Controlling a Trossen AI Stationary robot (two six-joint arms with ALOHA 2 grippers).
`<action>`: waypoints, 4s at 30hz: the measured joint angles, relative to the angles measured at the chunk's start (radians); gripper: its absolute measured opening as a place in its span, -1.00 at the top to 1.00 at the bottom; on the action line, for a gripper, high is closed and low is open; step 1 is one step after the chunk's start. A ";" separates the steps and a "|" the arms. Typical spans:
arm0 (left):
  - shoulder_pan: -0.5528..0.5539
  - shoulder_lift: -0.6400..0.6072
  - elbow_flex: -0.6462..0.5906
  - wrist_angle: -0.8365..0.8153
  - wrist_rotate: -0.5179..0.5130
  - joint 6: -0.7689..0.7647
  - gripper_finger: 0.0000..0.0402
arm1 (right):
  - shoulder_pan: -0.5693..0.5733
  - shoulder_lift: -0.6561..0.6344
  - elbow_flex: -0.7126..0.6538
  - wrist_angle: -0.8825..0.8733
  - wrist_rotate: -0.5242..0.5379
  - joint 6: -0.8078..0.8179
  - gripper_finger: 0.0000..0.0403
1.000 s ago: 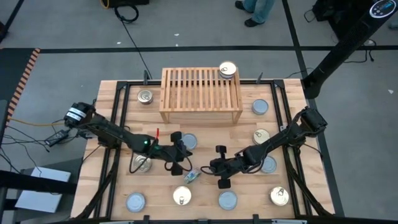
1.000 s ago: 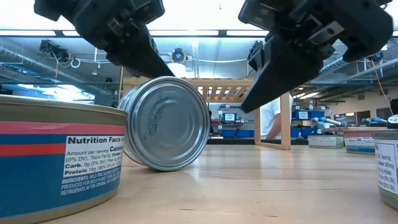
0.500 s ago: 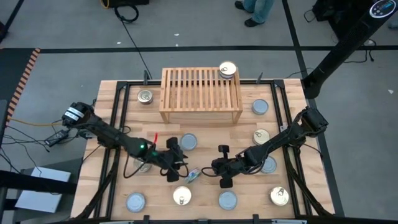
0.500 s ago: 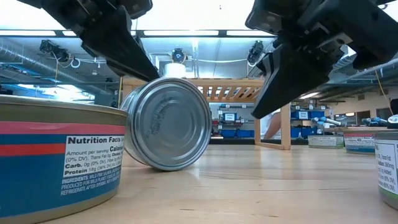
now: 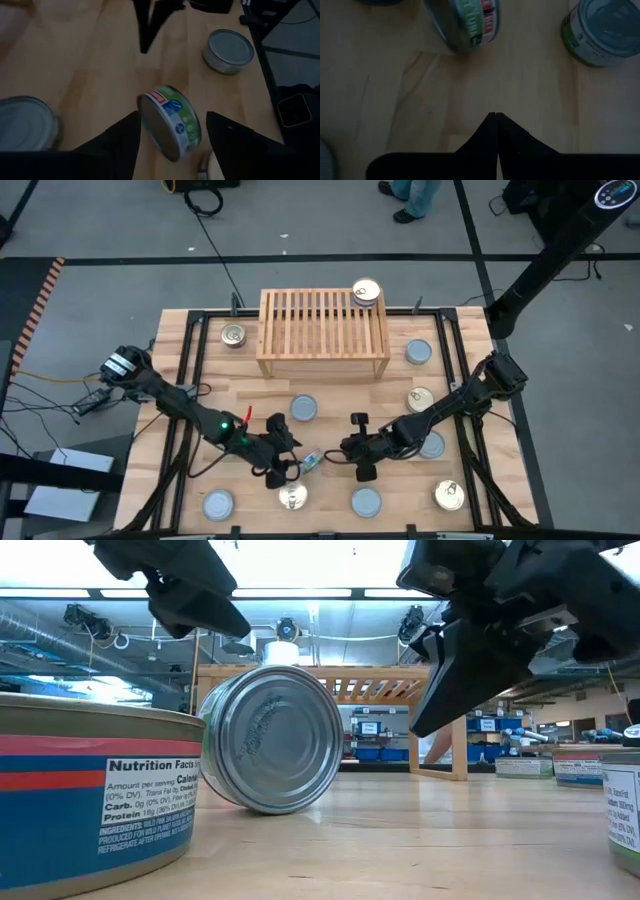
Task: Stack canned seafood by type on shelf
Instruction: Put the green tuna can on the shelf
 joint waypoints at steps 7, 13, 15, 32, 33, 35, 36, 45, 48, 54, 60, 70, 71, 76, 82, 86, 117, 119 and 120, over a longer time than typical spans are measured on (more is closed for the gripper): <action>-0.022 0.047 0.022 0.000 -0.030 -0.079 -0.33 | -0.032 0.000 0.000 0.000 0.000 -0.035 0.96; -0.022 0.112 0.053 -0.008 -0.055 -0.155 -0.39 | -0.043 0.000 0.000 0.001 -0.008 -0.050 0.96; -0.022 0.127 0.071 -0.026 -0.057 -0.171 -0.39 | -0.043 0.000 0.000 0.001 -0.008 -0.051 0.96; -0.024 0.297 0.310 -0.336 -0.086 -0.175 -0.39 | -0.043 0.000 0.000 -0.005 -0.008 -0.051 0.96; -0.024 0.297 0.313 -0.342 -0.086 -0.178 -0.39 | -0.043 0.000 0.000 -0.004 -0.008 -0.051 0.96; -0.023 0.297 0.314 -0.342 -0.086 -0.196 -0.39 | -0.043 0.000 0.000 -0.005 -0.008 -0.051 0.96; -0.023 0.297 0.314 -0.342 -0.086 -0.197 -0.39 | -0.043 0.000 0.000 -0.005 -0.008 -0.051 0.96; -0.022 0.297 0.315 -0.465 -0.087 -0.200 -0.39 | -0.043 0.001 0.000 -0.005 -0.008 -0.046 0.96; -0.022 0.297 0.315 -0.512 -0.091 -0.209 -0.39 | -0.043 0.001 0.000 -0.005 -0.008 -0.046 0.96; -0.022 0.283 0.315 -0.550 -0.095 -0.219 -0.39 | -0.043 0.001 0.000 -0.005 -0.008 -0.046 0.96; -0.023 0.270 0.315 -0.496 -0.104 -0.183 -0.39 | -0.043 0.001 0.000 -0.007 -0.008 -0.043 0.96; -0.011 0.275 0.314 -0.417 -0.121 -0.192 -0.39 | -0.043 0.001 0.000 -0.007 -0.009 -0.042 0.95; -0.009 0.278 0.314 -0.421 -0.127 -0.192 -0.39 | -0.043 0.001 0.000 -0.007 -0.009 -0.042 0.95; 0.004 0.290 0.313 -0.405 -0.139 -0.172 -0.39 | -0.043 0.001 0.000 -0.006 -0.009 -0.042 0.95; 0.024 0.301 0.310 -0.337 -0.147 -0.144 -0.39 | -0.043 0.001 0.001 -0.008 -0.009 -0.033 0.95; 0.038 0.303 0.305 -0.333 -0.152 -0.142 -0.39 | -0.043 0.001 0.001 -0.008 -0.009 -0.024 0.95; 0.052 0.343 0.307 -0.240 -0.146 -0.071 0.13 | -0.042 0.001 0.000 -0.008 -0.009 -0.023 0.95; 0.049 0.343 0.319 -0.257 -0.139 -0.047 0.24 | -0.042 0.001 0.000 -0.008 -0.009 -0.023 0.95; 0.048 0.343 0.328 -0.274 -0.138 -0.039 0.25 | -0.042 0.001 0.000 -0.009 -0.009 -0.023 0.95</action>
